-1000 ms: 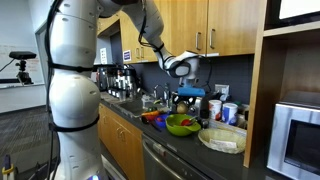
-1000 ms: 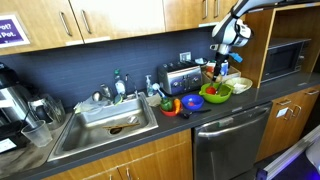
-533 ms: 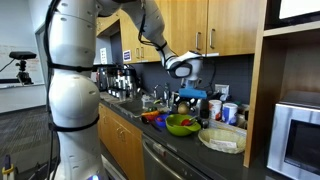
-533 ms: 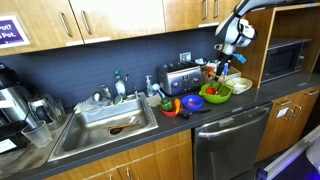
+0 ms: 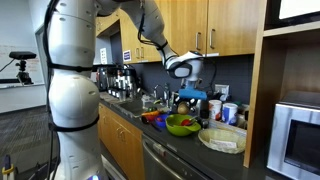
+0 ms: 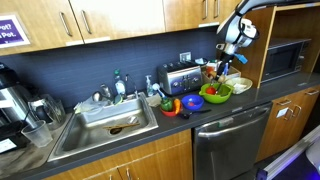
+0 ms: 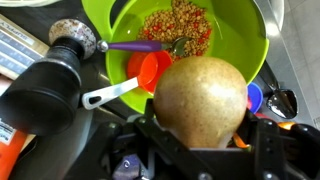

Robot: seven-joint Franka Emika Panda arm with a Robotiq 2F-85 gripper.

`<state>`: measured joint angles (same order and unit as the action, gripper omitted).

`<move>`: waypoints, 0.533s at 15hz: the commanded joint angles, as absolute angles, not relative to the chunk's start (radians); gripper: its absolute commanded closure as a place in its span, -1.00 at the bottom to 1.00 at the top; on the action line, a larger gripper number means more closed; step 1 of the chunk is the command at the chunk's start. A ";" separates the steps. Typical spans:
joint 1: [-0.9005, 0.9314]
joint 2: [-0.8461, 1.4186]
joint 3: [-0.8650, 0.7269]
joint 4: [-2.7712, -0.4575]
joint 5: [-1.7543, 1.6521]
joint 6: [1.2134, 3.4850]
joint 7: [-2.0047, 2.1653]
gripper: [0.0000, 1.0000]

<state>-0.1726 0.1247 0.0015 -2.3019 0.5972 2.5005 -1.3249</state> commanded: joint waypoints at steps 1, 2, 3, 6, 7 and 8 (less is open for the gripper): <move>-0.162 0.124 -0.010 -2.301 0.597 2.498 -1.324 -0.49; -0.159 0.122 -0.006 -2.306 0.600 2.499 -1.327 0.01; -0.160 0.123 -0.009 -2.308 0.601 2.502 -1.324 0.01; -0.174 0.120 -0.030 -2.318 0.593 2.510 -1.286 0.01; -0.177 0.118 -0.041 -2.322 0.582 2.518 -1.265 0.01; -0.176 0.116 -0.052 -2.328 0.568 2.528 -1.239 0.01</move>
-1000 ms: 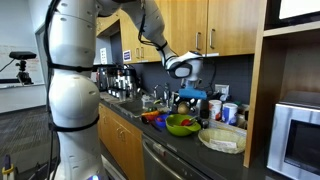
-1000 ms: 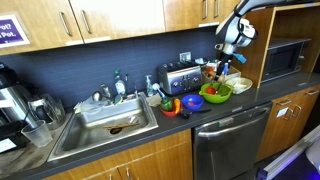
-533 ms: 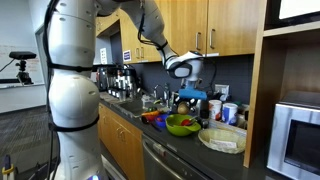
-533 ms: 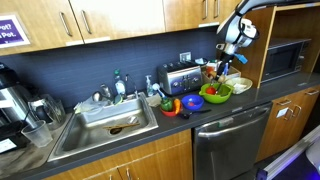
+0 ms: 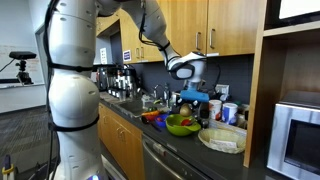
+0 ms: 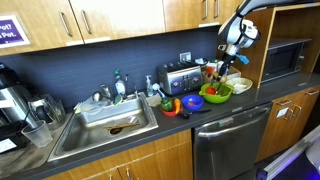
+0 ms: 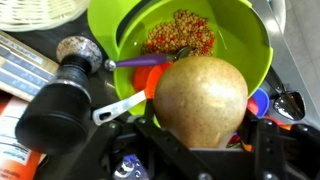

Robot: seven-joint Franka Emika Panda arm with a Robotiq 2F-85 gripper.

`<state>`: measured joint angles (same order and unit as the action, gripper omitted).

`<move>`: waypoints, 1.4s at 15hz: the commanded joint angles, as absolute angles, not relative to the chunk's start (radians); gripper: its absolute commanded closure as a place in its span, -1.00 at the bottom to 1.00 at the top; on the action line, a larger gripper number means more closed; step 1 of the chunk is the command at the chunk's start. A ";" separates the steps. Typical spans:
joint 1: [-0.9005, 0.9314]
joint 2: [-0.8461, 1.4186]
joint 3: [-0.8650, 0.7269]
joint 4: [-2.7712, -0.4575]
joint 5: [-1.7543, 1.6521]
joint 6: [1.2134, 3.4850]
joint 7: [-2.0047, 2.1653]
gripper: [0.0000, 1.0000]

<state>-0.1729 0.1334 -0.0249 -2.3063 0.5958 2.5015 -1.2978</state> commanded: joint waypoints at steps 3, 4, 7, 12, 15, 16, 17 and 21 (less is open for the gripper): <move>-0.182 0.111 -0.081 -2.338 0.532 2.559 -1.186 0.01; -0.186 0.111 -0.089 -2.339 0.520 2.569 -1.169 0.01; -0.198 0.121 -0.105 -2.327 0.494 2.585 -1.118 0.01; -0.228 0.149 -0.135 -2.308 0.449 2.601 -1.010 0.01; -0.250 0.174 -0.150 -2.294 0.437 2.612 -0.948 0.01; -0.258 0.185 -0.153 -2.288 0.433 2.618 -0.929 0.01; -0.265 0.195 -0.156 -2.284 0.428 2.624 -0.910 0.01; -0.288 0.242 -0.148 -2.262 0.428 2.663 -0.864 0.01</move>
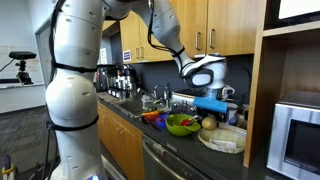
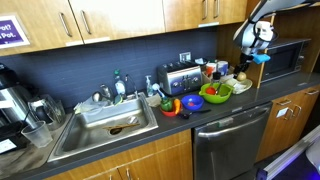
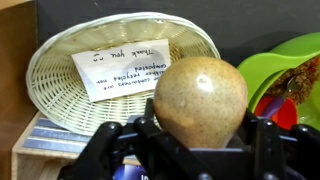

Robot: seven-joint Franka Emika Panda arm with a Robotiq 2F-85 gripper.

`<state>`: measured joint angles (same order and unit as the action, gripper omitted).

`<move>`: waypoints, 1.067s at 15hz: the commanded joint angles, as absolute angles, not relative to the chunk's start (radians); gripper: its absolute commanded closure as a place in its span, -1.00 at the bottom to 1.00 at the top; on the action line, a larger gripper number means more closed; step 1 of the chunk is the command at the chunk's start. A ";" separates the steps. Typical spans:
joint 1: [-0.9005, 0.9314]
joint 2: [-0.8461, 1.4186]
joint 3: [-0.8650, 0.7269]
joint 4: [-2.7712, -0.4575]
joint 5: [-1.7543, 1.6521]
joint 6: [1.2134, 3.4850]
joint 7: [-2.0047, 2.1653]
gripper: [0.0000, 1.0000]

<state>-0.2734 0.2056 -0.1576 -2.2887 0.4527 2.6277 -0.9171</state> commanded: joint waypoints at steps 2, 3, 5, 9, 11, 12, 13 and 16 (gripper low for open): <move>-0.296 0.266 -0.141 -2.252 0.425 2.683 -0.844 0.01; -0.299 0.276 -0.139 -2.247 0.422 2.687 -0.832 0.01; -0.302 0.296 -0.137 -2.238 0.411 2.699 -0.799 0.01; -0.309 0.342 -0.135 -2.207 0.356 2.705 -0.716 0.01; -0.317 0.367 -0.130 -2.185 0.331 2.696 -0.680 0.01; -0.320 0.382 -0.125 -2.171 0.324 2.693 -0.665 0.01; -0.325 0.391 -0.120 -2.162 0.315 2.689 -0.652 0.01; -0.342 0.425 -0.097 -2.133 0.302 2.690 -0.630 0.01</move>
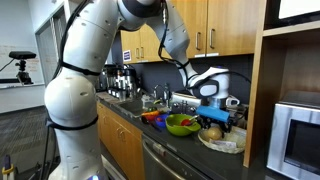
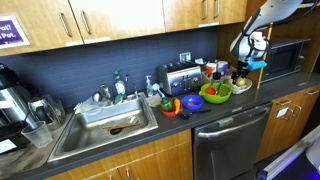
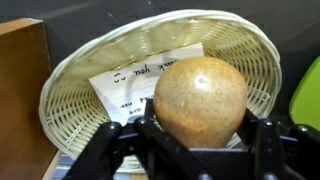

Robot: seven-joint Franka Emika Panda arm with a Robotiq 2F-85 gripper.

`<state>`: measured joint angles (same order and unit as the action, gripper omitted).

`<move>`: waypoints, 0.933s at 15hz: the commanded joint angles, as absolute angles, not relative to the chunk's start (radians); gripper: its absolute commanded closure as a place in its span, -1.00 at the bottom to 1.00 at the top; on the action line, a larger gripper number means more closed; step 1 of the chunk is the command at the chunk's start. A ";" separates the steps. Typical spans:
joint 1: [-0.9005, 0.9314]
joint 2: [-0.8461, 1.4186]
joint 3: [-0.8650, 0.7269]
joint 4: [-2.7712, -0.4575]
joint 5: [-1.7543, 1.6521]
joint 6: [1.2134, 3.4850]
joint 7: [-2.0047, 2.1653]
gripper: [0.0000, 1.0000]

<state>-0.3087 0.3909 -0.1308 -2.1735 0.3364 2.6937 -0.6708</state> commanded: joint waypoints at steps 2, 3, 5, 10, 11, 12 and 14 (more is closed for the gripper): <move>-0.353 0.445 -0.082 -2.116 0.302 2.692 -0.621 0.01; -0.358 0.454 -0.076 -2.107 0.300 2.690 -0.618 0.01; -0.363 0.469 -0.070 -2.095 0.294 2.690 -0.607 0.01; -0.377 0.493 -0.063 -2.076 0.265 2.686 -0.577 0.01; -0.379 0.496 -0.062 -2.074 0.258 2.686 -0.570 0.01; -0.382 0.497 -0.061 -2.072 0.255 2.686 -0.565 0.01; -0.384 0.499 -0.060 -2.069 0.249 2.683 -0.553 0.01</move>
